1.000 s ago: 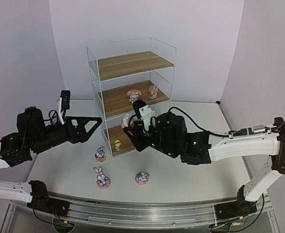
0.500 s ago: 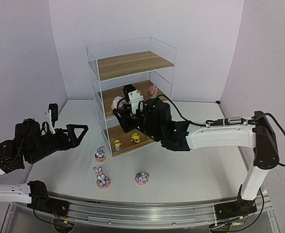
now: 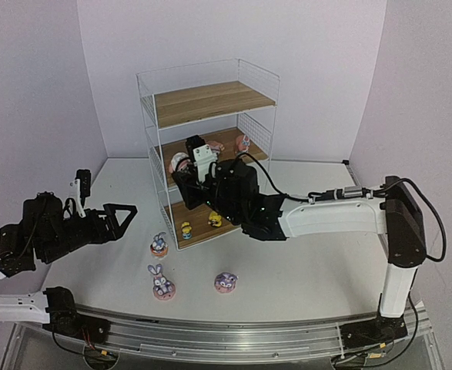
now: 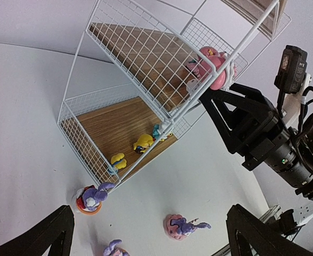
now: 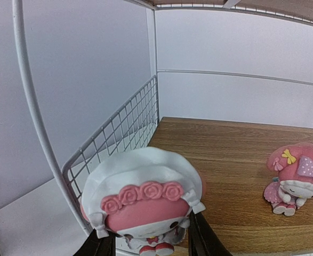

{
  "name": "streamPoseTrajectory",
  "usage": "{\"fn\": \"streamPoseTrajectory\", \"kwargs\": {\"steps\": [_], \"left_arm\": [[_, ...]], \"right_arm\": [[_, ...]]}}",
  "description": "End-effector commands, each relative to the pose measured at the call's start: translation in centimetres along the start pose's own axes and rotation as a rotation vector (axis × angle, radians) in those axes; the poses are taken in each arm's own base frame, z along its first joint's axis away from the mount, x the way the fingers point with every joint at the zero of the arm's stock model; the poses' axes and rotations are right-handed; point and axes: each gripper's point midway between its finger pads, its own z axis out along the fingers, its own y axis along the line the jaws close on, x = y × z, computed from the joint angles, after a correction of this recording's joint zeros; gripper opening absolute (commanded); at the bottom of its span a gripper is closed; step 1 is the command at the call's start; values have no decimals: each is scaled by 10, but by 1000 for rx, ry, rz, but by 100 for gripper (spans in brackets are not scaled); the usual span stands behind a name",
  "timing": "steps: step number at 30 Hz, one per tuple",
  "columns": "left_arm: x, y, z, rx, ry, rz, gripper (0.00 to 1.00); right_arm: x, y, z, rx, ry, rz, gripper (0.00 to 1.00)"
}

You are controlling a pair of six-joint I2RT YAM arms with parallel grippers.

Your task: Place and organize the plastic toys onto the shelf

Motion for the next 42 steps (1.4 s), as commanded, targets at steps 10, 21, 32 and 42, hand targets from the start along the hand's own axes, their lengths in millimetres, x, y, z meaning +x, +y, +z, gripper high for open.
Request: {"fn": "streamPoseTrajectory", "kwargs": {"steps": [10,21,32,42], "left_arm": [[-27,3,-37,77,-113,-54,100],[-26,4,-34,59,-105,-45,100],[-23,7,-35,54,-98,-54,100],[-23,9,-35,51,-106,-57,100]], "right_arm": [[-30,-7,15,69,-110,-20,7],[-24,-9,22,92,-106,-18,12],[-17,-8,30,106,-103,-17,23],[-8,-9,34,117,-91,-19,33]]}}
